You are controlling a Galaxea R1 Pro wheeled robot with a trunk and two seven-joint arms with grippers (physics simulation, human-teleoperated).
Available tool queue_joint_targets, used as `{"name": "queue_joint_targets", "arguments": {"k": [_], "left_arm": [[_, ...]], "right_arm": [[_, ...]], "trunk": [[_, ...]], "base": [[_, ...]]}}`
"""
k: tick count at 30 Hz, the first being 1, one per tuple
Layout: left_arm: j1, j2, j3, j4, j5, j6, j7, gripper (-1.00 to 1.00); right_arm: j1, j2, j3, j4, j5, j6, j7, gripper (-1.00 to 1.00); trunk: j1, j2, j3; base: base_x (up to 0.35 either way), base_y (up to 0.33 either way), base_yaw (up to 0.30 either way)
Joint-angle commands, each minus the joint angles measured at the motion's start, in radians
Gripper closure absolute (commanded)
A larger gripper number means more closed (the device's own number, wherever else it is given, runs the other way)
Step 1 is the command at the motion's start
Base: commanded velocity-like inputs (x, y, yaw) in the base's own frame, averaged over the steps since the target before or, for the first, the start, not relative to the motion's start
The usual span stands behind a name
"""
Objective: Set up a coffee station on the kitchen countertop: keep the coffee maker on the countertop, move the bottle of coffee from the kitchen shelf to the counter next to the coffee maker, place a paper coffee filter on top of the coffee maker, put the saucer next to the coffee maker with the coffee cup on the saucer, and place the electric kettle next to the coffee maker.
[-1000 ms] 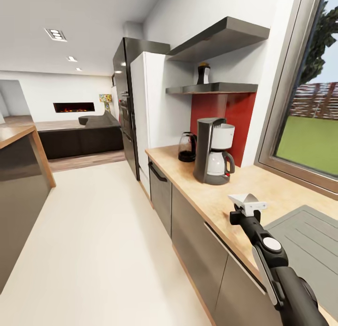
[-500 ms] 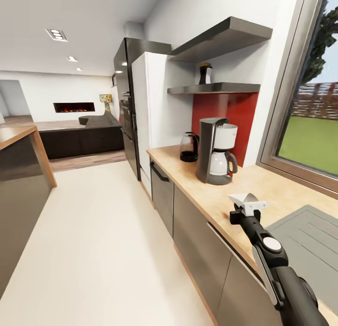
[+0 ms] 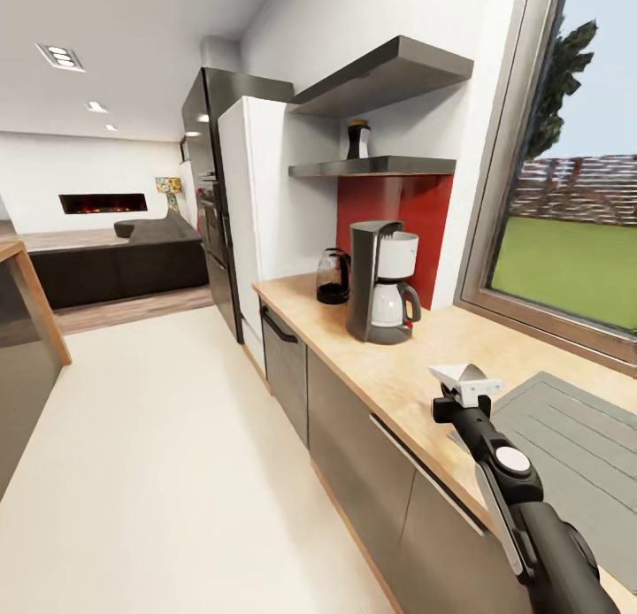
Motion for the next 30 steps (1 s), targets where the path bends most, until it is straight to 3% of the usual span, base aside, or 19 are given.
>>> {"name": "queue_joint_targets", "arguments": {"k": [1,18,30], "left_arm": [[0.000,0.000,0.001,-0.001,0.001,-0.001,0.000,-1.00],[0.000,0.000,0.001,-0.001,0.001,-0.001,0.001,-1.00],[0.000,0.000,0.001,-0.001,0.001,-0.001,0.001,-1.00]], "right_arm": [[-0.001,0.000,-0.001,-0.001,0.003,0.006,0.003,1.00],[-0.001,0.000,0.000,-0.001,0.003,0.006,0.003,1.00],[0.000,0.000,0.000,-0.001,0.003,0.006,0.003,1.00]], "trunk": [[0.000,-0.001,-0.001],[0.000,-0.001,-0.001],[0.000,-0.001,-0.001]], "base": [[0.000,0.091,-0.182],[0.052,0.245,-0.035],[0.085,0.084,-0.167]]}}
